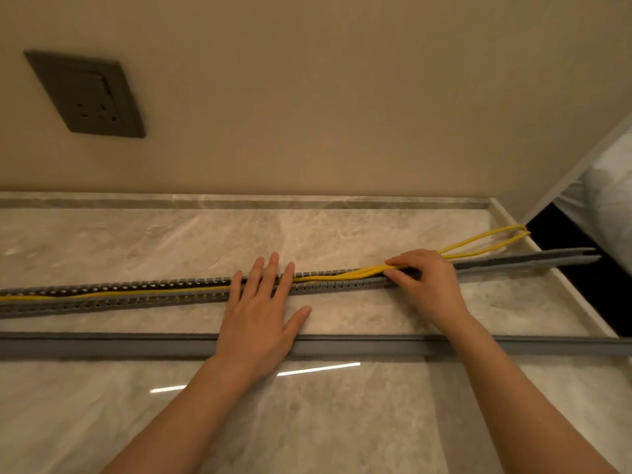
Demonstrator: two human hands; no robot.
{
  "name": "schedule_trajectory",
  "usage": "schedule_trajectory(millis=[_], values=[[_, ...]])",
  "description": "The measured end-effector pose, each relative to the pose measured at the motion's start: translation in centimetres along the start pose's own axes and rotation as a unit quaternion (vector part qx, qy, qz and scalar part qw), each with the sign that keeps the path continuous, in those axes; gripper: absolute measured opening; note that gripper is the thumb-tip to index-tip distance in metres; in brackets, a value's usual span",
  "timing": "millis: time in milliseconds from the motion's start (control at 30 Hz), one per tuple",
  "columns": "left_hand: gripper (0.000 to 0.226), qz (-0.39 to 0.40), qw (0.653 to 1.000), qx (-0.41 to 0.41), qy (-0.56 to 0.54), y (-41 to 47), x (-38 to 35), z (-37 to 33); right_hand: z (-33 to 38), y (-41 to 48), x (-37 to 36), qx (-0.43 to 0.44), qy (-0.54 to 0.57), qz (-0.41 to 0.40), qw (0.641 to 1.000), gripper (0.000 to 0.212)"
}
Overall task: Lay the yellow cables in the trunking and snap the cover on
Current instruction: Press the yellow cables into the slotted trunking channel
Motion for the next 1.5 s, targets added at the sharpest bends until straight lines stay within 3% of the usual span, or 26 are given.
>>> schedule_trajectory(millis=[133, 300, 467, 633, 733, 900, 967, 1100, 1200, 1367, 1500], values=[[0.069, 0.0, 1.0, -0.004, -0.003, 0.1, -0.2, 0.1, 0.1, -0.6, 0.7, -0.023, -0.026, -0.013, 0.999, 0.013], [0.07, -0.004, 1.0, -0.01, 0.003, 0.1, -0.1, -0.1, 2.6, -2.5, -0.2, 0.054, -0.14, -0.028, 0.988, 0.016], [0.07, 0.049, 0.999, -0.002, 0.015, 0.5, -0.2, -0.1, 0.8, -4.8, -3.3, 0.019, -0.193, 0.137, 0.971, 0.062], [0.07, 0.079, 0.997, -0.014, 0.011, 1.0, 0.3, -3.4, 0.6, -4.9, -4.1, 0.024, -0.201, 0.19, 0.961, 0.079], [0.07, 0.09, 0.995, -0.043, -0.015, 1.4, -0.2, -7.8, 0.9, -4.7, -4.2, 0.038, -0.17, 0.196, 0.965, 0.076], [0.065, 0.076, 0.996, -0.041, -0.016, 3.1, -1.3, -13.3, -0.6, -3.5, -2.6, 0.02, -0.003, 0.207, 0.978, 0.062], [0.064, 0.074, 0.997, -0.022, -0.017, 3.7, -1.8, -14.6, -1.6, -2.9, -1.9, 0.007, 0.073, 0.218, 0.973, 0.059], [0.063, 0.063, 0.998, 0.024, -0.004, 4.6, -3.0, -16.8, -2.7, -2.1, -0.4, 0.066, 0.176, 0.248, 0.95, 0.052], [0.059, 0.028, 0.998, 0.049, 0.013, 5.0, -2.9, -18.0, -4.1, -1.6, 0.9, 0.113, 0.187, 0.25, 0.943, 0.047], [0.052, -0.044, 0.996, 0.067, 0.033, 5.0, -1.8, -19.3, -8.1, 0.4, 3.4, 0.12, 0.162, 0.233, 0.951, 0.038], [0.049, -0.04, 0.995, 0.066, 0.063, 5.3, -2.0, -19.7, -11.6, 2.8, 5.1, 0.103, 0.134, 0.229, 0.959, 0.033]])
Point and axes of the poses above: each hand's wrist, its own y-axis towards the middle knuckle, its own x-axis out of the back of the hand, z = x × y, the point moved 9 cm from there along y, towards the middle knuckle, and after that the axes turned 6 degrees about -z, right-handed, at the moved point
